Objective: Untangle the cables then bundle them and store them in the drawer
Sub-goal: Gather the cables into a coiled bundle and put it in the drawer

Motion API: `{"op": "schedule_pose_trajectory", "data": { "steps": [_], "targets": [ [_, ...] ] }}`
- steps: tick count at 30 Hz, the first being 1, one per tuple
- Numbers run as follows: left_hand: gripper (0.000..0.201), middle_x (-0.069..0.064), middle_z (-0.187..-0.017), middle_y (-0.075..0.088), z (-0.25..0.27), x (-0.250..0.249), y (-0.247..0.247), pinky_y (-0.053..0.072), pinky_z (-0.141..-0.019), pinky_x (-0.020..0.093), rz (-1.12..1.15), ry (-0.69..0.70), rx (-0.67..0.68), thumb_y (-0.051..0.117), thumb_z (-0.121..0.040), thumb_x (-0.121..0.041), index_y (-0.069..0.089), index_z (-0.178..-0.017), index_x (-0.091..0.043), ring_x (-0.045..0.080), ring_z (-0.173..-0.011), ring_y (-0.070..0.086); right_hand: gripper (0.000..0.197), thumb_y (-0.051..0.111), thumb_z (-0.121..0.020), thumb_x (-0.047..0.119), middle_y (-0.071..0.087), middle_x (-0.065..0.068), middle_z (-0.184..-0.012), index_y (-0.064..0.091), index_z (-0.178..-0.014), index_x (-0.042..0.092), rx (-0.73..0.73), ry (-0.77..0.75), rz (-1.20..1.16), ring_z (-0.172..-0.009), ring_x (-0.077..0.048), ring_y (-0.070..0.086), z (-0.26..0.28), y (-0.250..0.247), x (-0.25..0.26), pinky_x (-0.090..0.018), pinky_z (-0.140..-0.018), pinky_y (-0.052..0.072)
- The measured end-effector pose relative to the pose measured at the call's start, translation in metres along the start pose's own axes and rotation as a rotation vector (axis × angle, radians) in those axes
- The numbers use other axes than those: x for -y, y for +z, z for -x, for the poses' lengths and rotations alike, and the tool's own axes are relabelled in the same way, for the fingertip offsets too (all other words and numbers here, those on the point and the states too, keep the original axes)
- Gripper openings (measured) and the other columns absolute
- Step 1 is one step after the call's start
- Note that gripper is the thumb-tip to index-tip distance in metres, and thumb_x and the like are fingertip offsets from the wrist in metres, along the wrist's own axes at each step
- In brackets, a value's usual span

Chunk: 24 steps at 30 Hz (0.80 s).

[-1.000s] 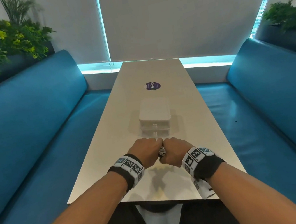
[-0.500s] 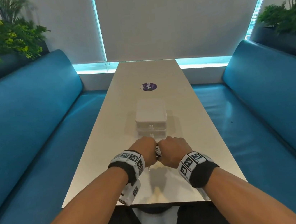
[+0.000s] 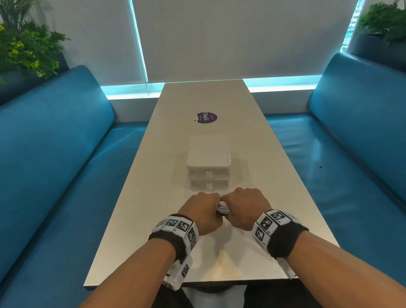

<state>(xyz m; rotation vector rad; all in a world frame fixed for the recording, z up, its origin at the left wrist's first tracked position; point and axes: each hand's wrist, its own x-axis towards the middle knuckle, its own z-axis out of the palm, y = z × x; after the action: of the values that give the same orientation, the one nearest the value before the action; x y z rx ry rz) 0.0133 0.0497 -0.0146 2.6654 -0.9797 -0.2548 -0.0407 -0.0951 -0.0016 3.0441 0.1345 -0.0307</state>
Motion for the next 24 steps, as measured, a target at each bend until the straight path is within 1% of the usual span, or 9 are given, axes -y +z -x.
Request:
{"op": "schedule_pose_trajectory", "data": {
  "steps": [3, 5, 7, 10, 13, 14, 16, 19, 24],
  "targets": [
    [0.042, -0.008, -0.106, 0.064, -0.003, 0.016, -0.002, 0.051, -0.080, 0.026, 0.326, 0.031, -0.103, 0.077, -0.076, -0.024, 0.058, -0.113, -0.023, 0.011, -0.094, 0.061, 0.020, 0.051, -0.089, 0.033, 0.069, -0.002, -0.091, 0.064, -0.104, 0.028, -0.075, 0.080, -0.079, -0.079, -0.029, 0.067, -0.005, -0.004, -0.014, -0.033, -0.065, 0.048],
    [0.058, -0.008, -0.116, 0.061, -0.005, 0.031, -0.003, 0.051, -0.087, 0.029, 0.450, -0.056, -0.158, 0.081, -0.076, -0.025, 0.053, -0.127, -0.021, 0.010, -0.103, 0.060, 0.020, 0.051, -0.088, 0.034, 0.069, 0.000, -0.094, 0.063, -0.103, 0.029, -0.151, 0.170, -0.180, -0.081, -0.029, 0.067, -0.011, -0.008, -0.025, -0.034, -0.068, 0.052],
    [0.051, -0.003, -0.119, 0.062, -0.009, 0.046, 0.000, 0.052, -0.090, 0.033, 0.435, -0.171, -0.122, 0.079, -0.081, -0.026, 0.055, -0.125, -0.018, 0.015, -0.105, 0.062, 0.018, 0.053, -0.088, 0.035, 0.065, 0.003, -0.103, 0.062, -0.103, 0.030, -0.211, 0.205, -0.268, -0.083, -0.028, 0.065, -0.020, -0.012, -0.033, -0.035, -0.068, 0.051],
    [0.028, 0.002, -0.115, 0.065, -0.017, 0.056, 0.010, 0.050, -0.090, 0.031, 0.370, -0.306, -0.092, 0.070, -0.089, -0.027, 0.063, -0.114, -0.017, 0.024, -0.106, 0.064, 0.026, 0.060, -0.086, 0.034, 0.049, 0.012, -0.130, 0.063, -0.112, 0.033, -0.226, 0.158, -0.300, -0.090, -0.025, 0.065, -0.037, -0.015, -0.036, -0.036, -0.072, 0.052],
    [0.010, 0.003, -0.107, 0.071, -0.027, 0.050, 0.015, 0.054, -0.086, 0.033, 0.420, -0.425, -0.111, 0.066, -0.088, -0.031, 0.067, -0.095, -0.024, 0.025, -0.096, 0.067, 0.040, 0.063, -0.085, 0.032, 0.040, 0.019, -0.146, 0.060, -0.125, 0.036, -0.232, 0.148, -0.340, -0.107, -0.020, 0.063, -0.056, -0.019, -0.034, -0.039, -0.084, 0.054],
    [0.007, 0.004, -0.103, 0.072, -0.030, 0.049, 0.017, 0.056, -0.085, 0.035, 0.428, -0.441, -0.112, 0.066, -0.088, -0.030, 0.068, -0.090, -0.024, 0.025, -0.093, 0.068, 0.044, 0.063, -0.085, 0.032, 0.039, 0.019, -0.148, 0.058, -0.128, 0.035, -0.222, 0.150, -0.376, -0.113, -0.018, 0.060, -0.063, -0.020, -0.033, -0.040, -0.089, 0.053],
    [0.011, 0.007, -0.098, 0.073, -0.034, 0.046, 0.018, 0.057, -0.084, 0.036, 0.416, -0.454, -0.109, 0.065, -0.089, -0.027, 0.072, -0.088, -0.019, 0.027, -0.091, 0.068, 0.049, 0.062, -0.084, 0.031, 0.042, 0.019, -0.148, 0.056, -0.132, 0.036, -0.173, 0.145, -0.425, -0.121, -0.018, 0.056, -0.073, -0.019, -0.031, -0.041, -0.096, 0.050],
    [0.015, 0.009, -0.098, 0.072, -0.037, 0.046, 0.021, 0.056, -0.083, 0.035, 0.410, -0.471, -0.118, 0.062, -0.091, -0.024, 0.074, -0.091, -0.014, 0.030, -0.093, 0.067, 0.050, 0.061, -0.081, 0.029, 0.049, 0.017, -0.142, 0.055, -0.130, 0.037, -0.123, 0.114, -0.417, -0.117, -0.019, 0.058, -0.077, -0.010, -0.030, -0.037, -0.091, 0.051],
    [0.016, 0.007, -0.096, 0.073, -0.035, 0.044, 0.032, 0.056, -0.077, 0.035, 0.420, -0.486, -0.142, 0.061, -0.092, -0.026, 0.074, -0.089, -0.016, 0.030, -0.088, 0.068, 0.043, 0.062, -0.084, 0.033, 0.052, 0.014, -0.134, 0.057, -0.127, 0.033, -0.188, 0.155, -0.499, -0.108, -0.022, 0.059, -0.068, -0.004, -0.031, -0.036, -0.083, 0.050]
  ]
}}
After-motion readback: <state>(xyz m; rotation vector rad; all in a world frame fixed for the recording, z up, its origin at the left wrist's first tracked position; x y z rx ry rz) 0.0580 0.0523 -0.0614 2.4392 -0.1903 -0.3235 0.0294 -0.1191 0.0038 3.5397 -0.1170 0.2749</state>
